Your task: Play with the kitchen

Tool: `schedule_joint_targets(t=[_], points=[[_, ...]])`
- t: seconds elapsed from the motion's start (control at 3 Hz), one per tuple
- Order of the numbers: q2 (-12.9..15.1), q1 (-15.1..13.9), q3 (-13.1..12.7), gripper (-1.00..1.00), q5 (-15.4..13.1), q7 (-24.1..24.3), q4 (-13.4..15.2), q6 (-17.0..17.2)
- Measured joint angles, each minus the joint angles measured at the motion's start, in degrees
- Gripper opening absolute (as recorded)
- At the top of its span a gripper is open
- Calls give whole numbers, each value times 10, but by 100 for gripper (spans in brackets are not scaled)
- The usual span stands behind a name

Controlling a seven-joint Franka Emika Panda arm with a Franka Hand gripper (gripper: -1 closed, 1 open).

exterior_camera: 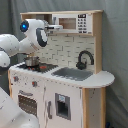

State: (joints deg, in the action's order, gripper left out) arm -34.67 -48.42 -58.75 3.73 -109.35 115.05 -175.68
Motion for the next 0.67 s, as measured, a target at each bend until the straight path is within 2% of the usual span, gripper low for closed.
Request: schedule_joint_targets(t=[0.67], points=[[1,89,69,-100,0,-10,42,-9]])
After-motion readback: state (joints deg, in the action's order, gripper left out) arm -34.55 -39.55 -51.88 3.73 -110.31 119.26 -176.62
